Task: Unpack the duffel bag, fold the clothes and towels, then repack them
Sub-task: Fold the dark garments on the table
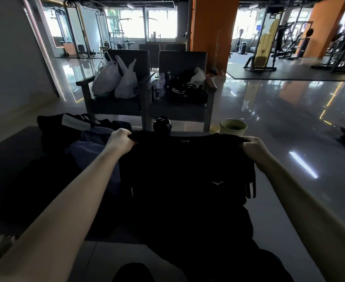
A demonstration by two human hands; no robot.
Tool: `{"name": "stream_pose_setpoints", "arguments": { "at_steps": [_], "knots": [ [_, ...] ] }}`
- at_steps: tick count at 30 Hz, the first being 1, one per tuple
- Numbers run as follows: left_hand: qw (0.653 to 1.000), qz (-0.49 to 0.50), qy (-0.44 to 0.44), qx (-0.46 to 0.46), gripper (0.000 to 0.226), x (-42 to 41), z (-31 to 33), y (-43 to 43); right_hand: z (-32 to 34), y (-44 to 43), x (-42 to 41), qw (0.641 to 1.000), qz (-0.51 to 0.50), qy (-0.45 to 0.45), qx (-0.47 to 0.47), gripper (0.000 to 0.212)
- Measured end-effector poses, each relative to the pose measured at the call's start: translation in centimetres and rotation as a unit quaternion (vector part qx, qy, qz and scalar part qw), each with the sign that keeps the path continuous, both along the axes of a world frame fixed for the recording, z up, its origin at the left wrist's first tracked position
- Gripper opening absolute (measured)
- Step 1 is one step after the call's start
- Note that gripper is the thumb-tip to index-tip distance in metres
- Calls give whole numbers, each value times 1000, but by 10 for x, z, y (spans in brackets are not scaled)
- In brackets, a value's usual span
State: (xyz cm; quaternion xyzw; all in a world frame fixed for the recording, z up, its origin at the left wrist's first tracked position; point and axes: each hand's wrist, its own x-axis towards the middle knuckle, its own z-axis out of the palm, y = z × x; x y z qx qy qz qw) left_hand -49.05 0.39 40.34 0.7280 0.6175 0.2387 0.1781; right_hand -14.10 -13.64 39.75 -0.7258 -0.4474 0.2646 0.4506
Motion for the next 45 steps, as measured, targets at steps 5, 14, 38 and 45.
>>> {"name": "stream_pose_setpoints", "arguments": {
  "at_steps": [5,14,38,45],
  "knots": [
    [997,55,-33,-39,29,-6,-18,39,-11,41,6,995,-96,-22,22,20],
    [992,114,29,-41,36,11,-58,121,-59,133,17,990,-114,-85,-13,36],
    [911,-140,335,-194,78,73,-194,118,-211,169,-21,887,107,-371,-254,69],
    [921,-144,325,-158,69,76,-205,150,-212,176,-18,889,78,-374,-251,69]
  ]
}}
